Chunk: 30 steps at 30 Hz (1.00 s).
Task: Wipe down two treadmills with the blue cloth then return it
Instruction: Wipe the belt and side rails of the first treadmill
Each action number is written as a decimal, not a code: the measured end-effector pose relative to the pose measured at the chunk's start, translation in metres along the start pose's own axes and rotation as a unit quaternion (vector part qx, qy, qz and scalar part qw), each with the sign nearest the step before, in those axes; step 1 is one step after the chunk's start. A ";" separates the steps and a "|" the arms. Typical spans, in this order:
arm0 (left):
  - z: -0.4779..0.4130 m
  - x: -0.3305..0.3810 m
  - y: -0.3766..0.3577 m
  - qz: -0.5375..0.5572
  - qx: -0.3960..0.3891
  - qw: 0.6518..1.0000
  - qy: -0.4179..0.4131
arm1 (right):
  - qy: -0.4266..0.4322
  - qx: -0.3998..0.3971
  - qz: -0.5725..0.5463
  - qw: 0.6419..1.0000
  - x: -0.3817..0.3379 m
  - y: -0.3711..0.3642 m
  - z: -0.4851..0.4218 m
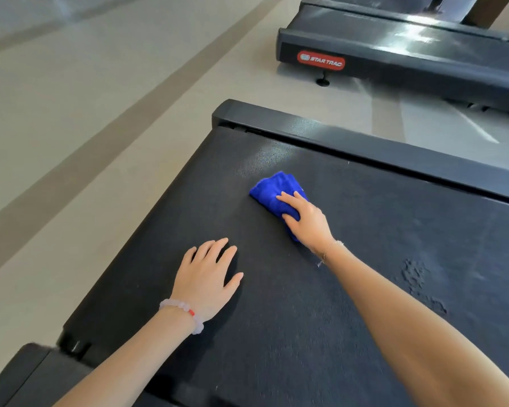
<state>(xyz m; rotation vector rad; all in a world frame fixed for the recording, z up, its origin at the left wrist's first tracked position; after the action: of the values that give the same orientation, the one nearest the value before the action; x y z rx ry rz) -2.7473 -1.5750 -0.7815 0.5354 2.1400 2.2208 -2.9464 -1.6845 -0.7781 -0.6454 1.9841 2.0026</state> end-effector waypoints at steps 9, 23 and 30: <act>0.102 -0.027 0.013 -0.022 -0.027 0.999 -0.008 | 0.026 -0.022 -0.001 0.999 -0.040 -0.021 0.087; 0.179 -0.064 0.014 -0.018 -0.007 1.000 0.022 | 0.078 -0.046 0.002 0.996 -0.095 -0.049 0.165; 0.197 -0.087 0.016 -0.013 -0.007 0.998 0.067 | 0.114 -0.057 0.009 0.992 -0.119 -0.061 0.191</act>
<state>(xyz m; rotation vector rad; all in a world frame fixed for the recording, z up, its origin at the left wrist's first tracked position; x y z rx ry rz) -2.6123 -1.4061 -0.7847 0.3663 2.1761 2.3191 -2.8397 -1.4772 -0.7800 -0.9241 2.0138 2.1512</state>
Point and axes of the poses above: each hand's wrist, its own z-axis away from the middle knuckle, its own y-axis out of the back of the hand, x = y × z, the point moved 7 cm from there along -z, towards the middle knuckle, and after that the axes turned 8 degrees about z, right-handed, at the moved point
